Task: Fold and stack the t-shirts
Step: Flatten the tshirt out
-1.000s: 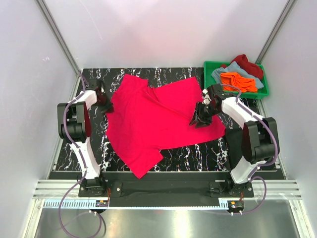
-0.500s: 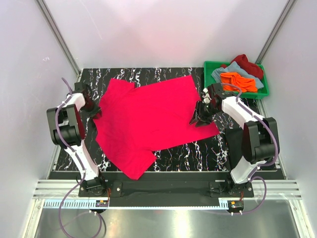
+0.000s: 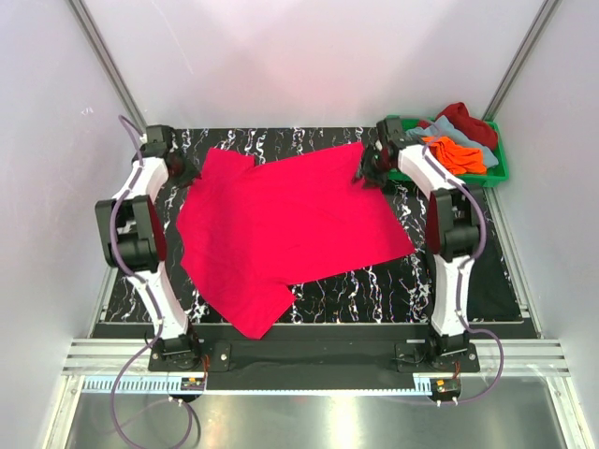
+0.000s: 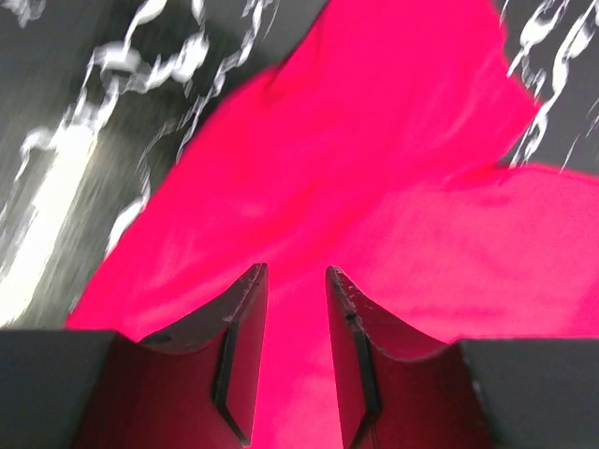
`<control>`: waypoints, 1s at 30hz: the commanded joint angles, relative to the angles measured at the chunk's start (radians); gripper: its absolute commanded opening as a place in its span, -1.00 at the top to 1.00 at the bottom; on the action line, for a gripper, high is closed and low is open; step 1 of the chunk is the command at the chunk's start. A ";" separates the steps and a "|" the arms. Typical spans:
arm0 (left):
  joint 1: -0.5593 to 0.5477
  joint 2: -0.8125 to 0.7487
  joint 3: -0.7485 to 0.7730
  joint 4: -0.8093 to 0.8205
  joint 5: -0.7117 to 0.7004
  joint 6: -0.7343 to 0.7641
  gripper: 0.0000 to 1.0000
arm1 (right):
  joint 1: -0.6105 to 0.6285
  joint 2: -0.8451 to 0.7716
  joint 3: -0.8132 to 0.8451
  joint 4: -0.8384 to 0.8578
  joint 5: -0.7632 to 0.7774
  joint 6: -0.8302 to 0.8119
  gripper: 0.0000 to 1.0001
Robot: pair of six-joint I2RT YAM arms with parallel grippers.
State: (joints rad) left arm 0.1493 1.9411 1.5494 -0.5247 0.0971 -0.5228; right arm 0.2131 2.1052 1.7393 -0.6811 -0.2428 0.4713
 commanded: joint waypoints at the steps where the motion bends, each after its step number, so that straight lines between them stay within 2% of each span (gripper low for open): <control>1: 0.006 0.090 0.051 0.052 0.047 -0.037 0.30 | -0.009 0.125 0.188 0.080 0.118 0.053 0.06; 8: 0.009 0.168 0.054 0.095 0.041 -0.054 0.31 | -0.012 0.363 0.459 0.201 0.093 0.229 0.26; 11: 0.021 0.214 0.081 0.098 0.052 -0.074 0.30 | -0.009 0.452 0.578 0.206 0.089 0.240 0.38; 14: 0.036 0.266 0.121 0.095 0.070 -0.091 0.30 | -0.011 0.527 0.687 0.204 0.094 0.227 0.41; 25: 0.064 0.449 0.342 0.088 0.156 -0.088 0.28 | -0.038 0.656 0.778 0.199 0.066 0.207 0.32; 30: 0.065 0.453 0.422 0.063 0.142 -0.060 0.17 | -0.047 0.680 0.860 0.187 0.004 0.152 0.14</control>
State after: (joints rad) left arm 0.2096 2.3783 1.9167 -0.4427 0.2474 -0.6147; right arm 0.1783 2.7560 2.5210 -0.4915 -0.2081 0.6762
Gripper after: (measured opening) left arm 0.405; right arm 0.414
